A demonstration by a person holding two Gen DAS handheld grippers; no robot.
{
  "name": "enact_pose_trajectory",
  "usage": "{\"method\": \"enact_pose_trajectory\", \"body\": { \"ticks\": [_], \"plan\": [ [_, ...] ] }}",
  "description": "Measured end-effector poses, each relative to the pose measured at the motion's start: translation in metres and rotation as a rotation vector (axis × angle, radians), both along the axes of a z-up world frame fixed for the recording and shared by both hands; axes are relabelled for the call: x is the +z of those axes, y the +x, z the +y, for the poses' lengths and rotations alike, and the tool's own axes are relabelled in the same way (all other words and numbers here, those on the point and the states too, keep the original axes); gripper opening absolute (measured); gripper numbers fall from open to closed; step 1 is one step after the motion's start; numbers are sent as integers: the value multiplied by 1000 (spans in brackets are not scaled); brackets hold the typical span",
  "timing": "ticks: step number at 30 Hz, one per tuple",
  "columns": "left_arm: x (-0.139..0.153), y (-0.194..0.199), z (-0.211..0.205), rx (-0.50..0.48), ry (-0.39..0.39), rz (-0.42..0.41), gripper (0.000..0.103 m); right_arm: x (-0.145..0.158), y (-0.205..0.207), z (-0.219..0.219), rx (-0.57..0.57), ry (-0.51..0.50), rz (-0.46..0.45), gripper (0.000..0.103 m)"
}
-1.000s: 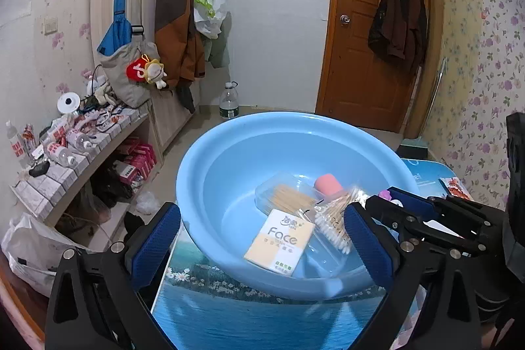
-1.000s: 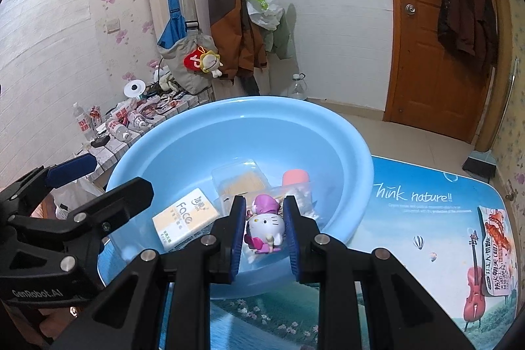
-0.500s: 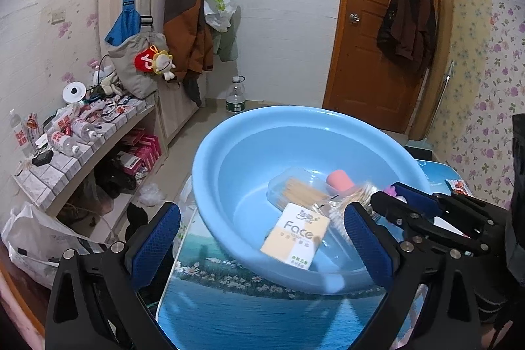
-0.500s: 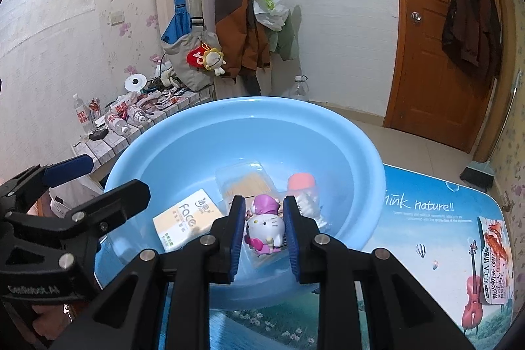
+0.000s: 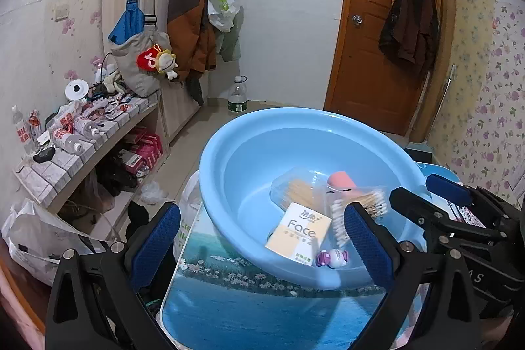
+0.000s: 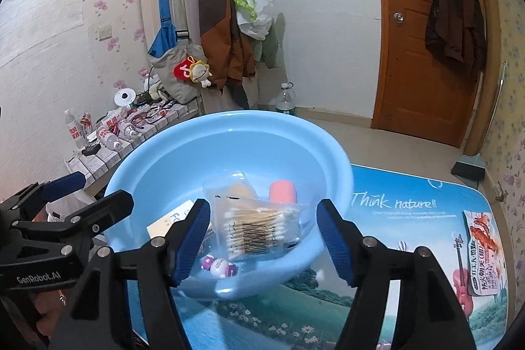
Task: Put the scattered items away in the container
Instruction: 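Withdraw both open grippers from the basin toward the snack bag on the mat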
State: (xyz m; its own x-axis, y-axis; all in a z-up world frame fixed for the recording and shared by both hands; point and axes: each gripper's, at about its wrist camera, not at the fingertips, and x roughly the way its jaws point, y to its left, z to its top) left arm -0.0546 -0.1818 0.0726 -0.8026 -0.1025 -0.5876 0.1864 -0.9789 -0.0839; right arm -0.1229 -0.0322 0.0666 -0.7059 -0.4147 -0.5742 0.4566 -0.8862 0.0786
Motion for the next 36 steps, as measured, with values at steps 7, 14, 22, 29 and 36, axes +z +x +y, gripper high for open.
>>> {"method": "enact_pose_trajectory", "body": {
  "ticks": [7,14,22,29,36],
  "plan": [
    [7,7,12,-15,-12,8,101,10,12,18,-17,-19,12,69],
    [18,16,27,-35,-36,21,101,20,26,28,-15,-31,32,69],
    [30,23,43,-38,-55,35,103,32,39,48,-40,-48,47,69],
    [35,32,72,-79,-78,31,103,35,50,78,-82,-69,48,69],
    [37,36,103,-127,-96,34,103,29,63,121,-153,-92,36,69]
  ]
}}
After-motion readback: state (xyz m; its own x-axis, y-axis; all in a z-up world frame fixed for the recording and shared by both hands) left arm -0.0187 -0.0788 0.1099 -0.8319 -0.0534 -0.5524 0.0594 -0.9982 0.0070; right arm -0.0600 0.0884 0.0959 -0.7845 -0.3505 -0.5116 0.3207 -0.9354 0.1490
